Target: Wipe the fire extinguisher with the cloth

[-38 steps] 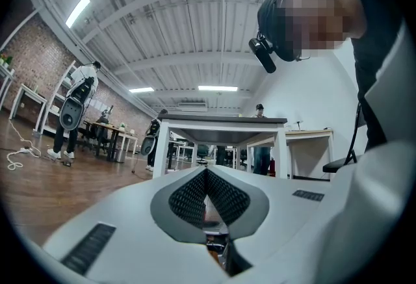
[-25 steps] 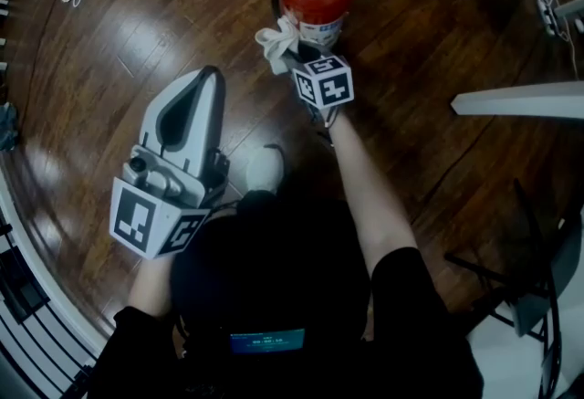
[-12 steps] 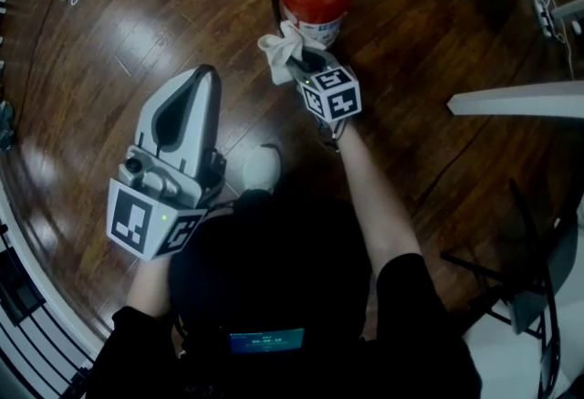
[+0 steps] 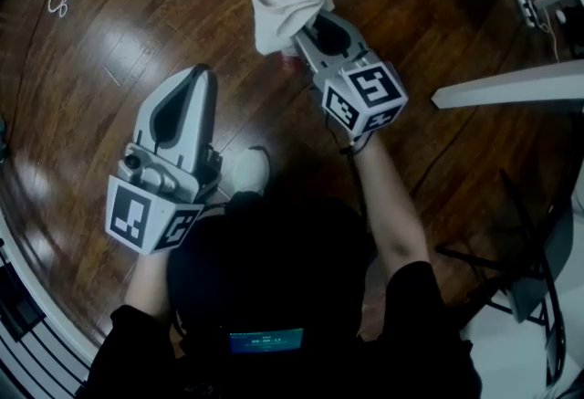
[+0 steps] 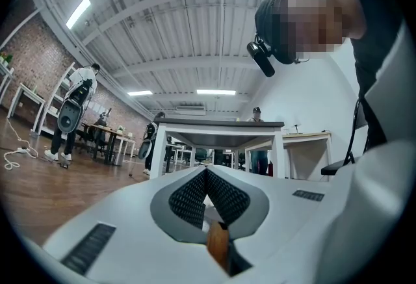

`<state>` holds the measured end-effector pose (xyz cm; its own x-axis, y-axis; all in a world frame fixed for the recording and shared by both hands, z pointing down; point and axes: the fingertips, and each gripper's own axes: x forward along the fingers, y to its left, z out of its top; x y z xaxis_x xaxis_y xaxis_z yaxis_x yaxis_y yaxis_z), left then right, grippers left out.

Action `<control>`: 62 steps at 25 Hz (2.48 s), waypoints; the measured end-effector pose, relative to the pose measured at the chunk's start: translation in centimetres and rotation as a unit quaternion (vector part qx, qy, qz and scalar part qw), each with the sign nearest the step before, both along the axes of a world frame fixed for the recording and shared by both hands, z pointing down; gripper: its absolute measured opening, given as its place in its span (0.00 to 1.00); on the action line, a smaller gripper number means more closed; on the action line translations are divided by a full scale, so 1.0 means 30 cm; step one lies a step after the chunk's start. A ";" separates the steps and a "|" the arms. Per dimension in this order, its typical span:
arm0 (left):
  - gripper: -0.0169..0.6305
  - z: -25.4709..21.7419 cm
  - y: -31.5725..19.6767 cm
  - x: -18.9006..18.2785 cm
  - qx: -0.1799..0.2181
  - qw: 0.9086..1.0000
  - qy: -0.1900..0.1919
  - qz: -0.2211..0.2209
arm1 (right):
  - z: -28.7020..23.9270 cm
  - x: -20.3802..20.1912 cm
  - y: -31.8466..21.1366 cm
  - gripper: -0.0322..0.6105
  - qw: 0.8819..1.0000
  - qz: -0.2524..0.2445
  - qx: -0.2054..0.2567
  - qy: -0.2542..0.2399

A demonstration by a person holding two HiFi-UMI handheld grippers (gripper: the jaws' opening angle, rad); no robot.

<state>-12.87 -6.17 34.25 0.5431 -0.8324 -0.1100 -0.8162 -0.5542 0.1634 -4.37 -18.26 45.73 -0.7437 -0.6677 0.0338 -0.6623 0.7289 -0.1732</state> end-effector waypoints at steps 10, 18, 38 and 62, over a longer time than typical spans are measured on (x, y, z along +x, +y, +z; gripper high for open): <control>0.03 0.010 0.000 -0.012 -0.006 1.000 0.004 -0.002 | -0.122 0.143 -0.155 0.25 0.997 0.076 0.006 -0.026; 0.03 0.010 -0.009 -0.017 -0.007 1.000 0.006 -0.006 | 0.098 0.139 -0.125 0.25 0.996 0.077 -0.037 -0.012; 0.03 0.016 -0.009 -0.035 -0.007 1.000 0.004 -0.013 | 0.822 0.075 -0.079 0.25 0.965 0.056 -0.216 0.141; 0.03 -0.001 0.007 -0.012 -0.001 1.000 0.003 -0.008 | -0.015 0.364 -0.251 0.25 0.994 0.104 -0.022 0.008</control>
